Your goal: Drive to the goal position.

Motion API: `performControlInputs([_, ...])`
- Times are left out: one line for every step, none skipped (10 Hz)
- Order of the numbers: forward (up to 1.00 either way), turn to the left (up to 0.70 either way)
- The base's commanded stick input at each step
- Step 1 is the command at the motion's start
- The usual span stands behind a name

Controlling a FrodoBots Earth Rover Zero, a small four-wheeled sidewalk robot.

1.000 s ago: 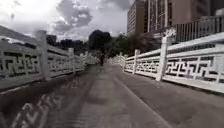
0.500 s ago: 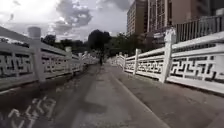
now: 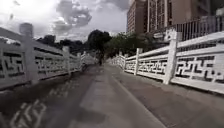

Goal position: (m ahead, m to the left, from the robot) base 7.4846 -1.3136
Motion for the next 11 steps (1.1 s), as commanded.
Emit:
performControlInputs([0.45, 0.00])
performControlInputs([0.45, 0.00])
performControlInputs([0.45, 0.00])
performControlInputs([0.45, 0.03])
performControlInputs([0.45, 0.17])
performControlInputs([0.45, 0.14])
performControlInputs([0.45, 0.00])
performControlInputs([0.45, 0.00])
performControlInputs([0.45, 0.00])
performControlInputs([0.45, 0.00])
performControlInputs([0.45, 0.00])
